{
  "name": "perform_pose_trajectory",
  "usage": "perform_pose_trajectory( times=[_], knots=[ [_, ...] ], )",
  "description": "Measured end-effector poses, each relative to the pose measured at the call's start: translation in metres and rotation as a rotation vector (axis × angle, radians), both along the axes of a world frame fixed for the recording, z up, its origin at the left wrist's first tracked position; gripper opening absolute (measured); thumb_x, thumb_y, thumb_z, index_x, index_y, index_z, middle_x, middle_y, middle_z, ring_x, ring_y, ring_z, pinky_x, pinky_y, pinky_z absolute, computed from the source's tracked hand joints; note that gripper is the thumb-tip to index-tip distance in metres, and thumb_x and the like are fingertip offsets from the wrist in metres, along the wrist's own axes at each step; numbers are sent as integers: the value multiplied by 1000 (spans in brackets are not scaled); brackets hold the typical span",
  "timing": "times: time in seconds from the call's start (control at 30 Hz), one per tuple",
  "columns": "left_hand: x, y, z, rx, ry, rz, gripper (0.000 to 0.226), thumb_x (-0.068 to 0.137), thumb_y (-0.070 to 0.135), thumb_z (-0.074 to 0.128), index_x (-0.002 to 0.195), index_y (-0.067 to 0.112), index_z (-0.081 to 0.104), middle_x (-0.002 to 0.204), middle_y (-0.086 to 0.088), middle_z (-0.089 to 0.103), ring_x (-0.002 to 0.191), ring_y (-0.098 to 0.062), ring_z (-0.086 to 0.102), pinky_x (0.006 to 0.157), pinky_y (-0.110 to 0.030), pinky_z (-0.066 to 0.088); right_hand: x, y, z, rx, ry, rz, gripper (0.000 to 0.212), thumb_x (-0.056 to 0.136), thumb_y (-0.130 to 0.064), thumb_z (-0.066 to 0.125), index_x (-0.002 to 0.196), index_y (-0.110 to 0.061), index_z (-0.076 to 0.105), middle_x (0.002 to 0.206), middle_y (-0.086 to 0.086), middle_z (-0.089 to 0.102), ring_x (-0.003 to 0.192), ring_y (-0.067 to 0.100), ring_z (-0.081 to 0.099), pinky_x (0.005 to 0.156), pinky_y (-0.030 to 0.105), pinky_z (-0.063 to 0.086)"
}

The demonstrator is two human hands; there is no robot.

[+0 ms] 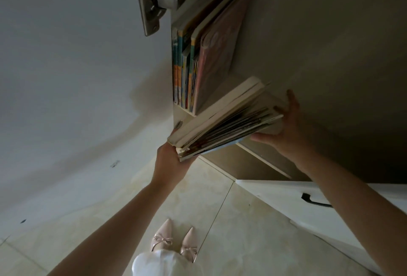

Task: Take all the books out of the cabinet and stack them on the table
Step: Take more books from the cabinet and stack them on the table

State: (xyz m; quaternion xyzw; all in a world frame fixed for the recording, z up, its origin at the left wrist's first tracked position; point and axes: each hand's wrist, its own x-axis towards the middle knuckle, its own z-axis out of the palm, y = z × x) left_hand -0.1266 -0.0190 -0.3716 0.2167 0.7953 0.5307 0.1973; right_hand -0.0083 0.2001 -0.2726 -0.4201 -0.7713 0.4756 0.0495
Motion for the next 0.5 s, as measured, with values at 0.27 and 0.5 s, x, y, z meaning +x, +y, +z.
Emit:
perform_pose_trajectory(
  times=[0.27, 0.5],
  knots=[
    [-20, -7, -18, 76, -93, -73, 54, 70, 31, 81, 116, 10, 64, 108, -6, 71, 105, -24, 67, 87, -50, 56, -23, 32, -24, -200, -176, 401, 86, 63, 1, 85, 136, -15, 43, 117, -6, 62, 98, -11, 59, 79, 9, 51],
    [-14, -12, -15, 17, -77, -116, 49, 68, 20, 84, 113, 24, 64, 103, 24, 67, 99, 5, 63, 87, -19, 52, -35, 27, -36, -227, -97, 323, 66, 64, 4, 83, 120, -19, 55, 110, -4, 65, 105, 6, 61, 87, 21, 51]
  ],
)
